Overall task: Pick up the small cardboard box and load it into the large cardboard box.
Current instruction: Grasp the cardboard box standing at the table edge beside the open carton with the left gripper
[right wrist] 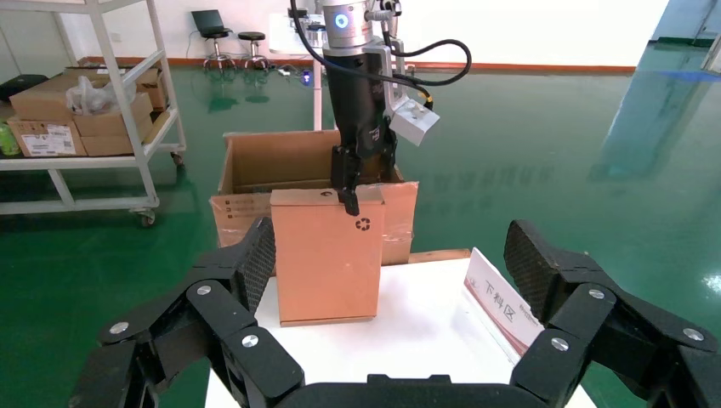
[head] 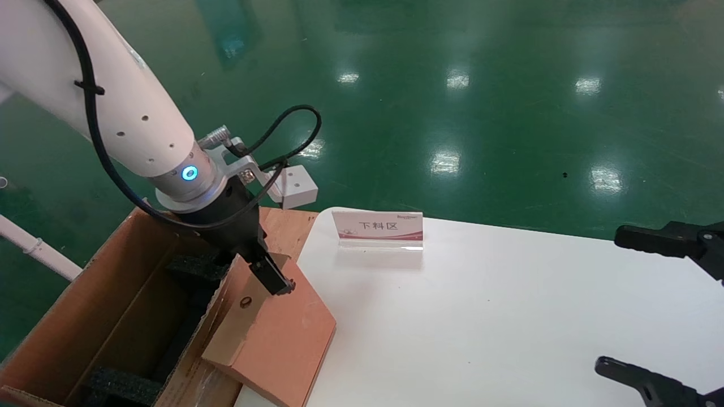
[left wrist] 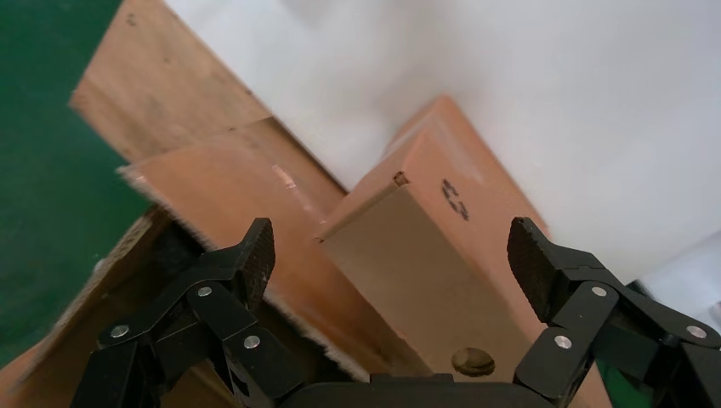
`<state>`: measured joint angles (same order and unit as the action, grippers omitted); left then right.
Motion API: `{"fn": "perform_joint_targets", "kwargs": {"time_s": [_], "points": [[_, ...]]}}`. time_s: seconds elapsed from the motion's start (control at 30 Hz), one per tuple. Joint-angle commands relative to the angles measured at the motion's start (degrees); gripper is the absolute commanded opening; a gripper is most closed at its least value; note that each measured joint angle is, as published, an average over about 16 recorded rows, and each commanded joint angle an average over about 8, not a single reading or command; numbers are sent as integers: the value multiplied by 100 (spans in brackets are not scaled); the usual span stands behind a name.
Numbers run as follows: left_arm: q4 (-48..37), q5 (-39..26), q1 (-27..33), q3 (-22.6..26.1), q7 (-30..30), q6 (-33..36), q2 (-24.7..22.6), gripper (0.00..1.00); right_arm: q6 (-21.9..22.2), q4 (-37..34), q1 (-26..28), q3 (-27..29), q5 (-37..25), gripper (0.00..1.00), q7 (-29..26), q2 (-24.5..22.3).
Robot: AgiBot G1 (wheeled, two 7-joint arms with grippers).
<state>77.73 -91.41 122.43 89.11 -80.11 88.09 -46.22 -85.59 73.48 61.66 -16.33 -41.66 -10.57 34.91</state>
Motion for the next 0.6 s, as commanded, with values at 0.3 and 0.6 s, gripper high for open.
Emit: {"fn": "perform_joint_targets", "kwargs": {"time_s": [0.3, 0.6], "points": [[-20, 287, -14, 170, -54, -66, 15, 100, 2, 0, 1, -4, 3, 100, 2, -2], [-38, 510, -65, 328, -36, -54, -9, 100, 3, 0, 2, -8, 5, 100, 4, -3]]}}
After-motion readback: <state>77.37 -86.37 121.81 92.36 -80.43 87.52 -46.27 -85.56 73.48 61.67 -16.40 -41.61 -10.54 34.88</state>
